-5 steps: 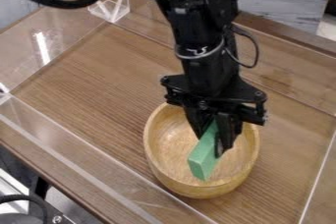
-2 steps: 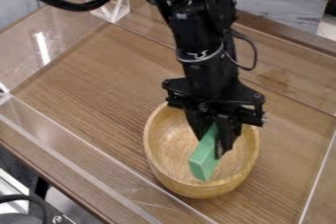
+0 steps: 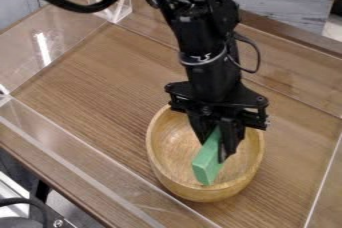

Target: Put the green block in the brown bowl

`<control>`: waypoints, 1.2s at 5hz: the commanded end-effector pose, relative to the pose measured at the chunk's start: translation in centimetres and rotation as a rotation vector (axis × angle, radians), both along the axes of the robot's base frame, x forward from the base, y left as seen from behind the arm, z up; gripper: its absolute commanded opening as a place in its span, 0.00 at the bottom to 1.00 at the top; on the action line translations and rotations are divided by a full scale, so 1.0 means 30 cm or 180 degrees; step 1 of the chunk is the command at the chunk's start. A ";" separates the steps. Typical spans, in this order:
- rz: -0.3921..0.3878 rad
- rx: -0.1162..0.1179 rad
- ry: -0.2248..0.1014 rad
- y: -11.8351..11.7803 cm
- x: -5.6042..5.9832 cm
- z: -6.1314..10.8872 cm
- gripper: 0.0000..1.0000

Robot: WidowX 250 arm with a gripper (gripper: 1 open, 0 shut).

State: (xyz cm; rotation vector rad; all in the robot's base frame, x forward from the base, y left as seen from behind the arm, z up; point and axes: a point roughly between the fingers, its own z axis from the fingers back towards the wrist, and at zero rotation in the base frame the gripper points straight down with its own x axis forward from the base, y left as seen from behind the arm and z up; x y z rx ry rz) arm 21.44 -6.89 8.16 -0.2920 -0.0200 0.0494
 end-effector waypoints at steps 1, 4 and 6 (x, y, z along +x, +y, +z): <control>0.0017 -0.0031 -0.0113 0.004 0.027 0.022 0.00; 0.0018 -0.0061 -0.0083 0.007 0.036 0.014 0.00; 0.0019 -0.0079 -0.0061 0.010 0.041 0.011 0.00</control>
